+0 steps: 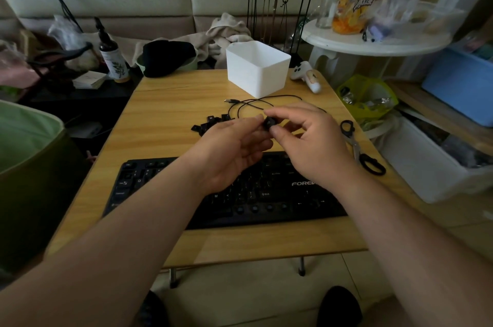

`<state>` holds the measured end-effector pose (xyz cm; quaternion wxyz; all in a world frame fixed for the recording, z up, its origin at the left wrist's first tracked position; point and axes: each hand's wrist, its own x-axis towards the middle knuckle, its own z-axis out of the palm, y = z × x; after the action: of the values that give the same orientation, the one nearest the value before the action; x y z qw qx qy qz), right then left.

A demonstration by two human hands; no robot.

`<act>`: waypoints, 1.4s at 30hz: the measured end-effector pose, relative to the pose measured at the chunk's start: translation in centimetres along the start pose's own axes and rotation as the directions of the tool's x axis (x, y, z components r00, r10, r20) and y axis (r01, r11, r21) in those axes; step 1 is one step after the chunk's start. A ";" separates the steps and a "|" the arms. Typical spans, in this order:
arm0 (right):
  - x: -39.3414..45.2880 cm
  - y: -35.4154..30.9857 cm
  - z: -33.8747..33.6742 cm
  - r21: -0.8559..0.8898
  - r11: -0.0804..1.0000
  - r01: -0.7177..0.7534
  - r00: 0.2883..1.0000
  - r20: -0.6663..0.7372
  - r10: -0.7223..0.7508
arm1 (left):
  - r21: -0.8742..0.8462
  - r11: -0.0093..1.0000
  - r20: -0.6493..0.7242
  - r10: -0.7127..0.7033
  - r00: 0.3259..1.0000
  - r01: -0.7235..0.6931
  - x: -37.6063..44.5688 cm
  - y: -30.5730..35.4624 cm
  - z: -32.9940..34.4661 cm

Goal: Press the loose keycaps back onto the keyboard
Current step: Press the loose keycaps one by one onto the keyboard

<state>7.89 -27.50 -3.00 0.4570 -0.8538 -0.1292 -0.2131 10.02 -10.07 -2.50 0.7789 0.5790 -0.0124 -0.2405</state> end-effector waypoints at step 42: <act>-7.4 -2.1 -3.3 -0.301 0.951 0.068 0.989 0.144 -0.025 | 0.318 0.943 0.002 0.107 0.994 -0.102 -6.9 -5.4 1.3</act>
<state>-0.28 -29.35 -3.41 0.3043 -0.9237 -0.1462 -0.1812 1.60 -9.72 -5.24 0.6873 0.6972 -0.0756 -0.1892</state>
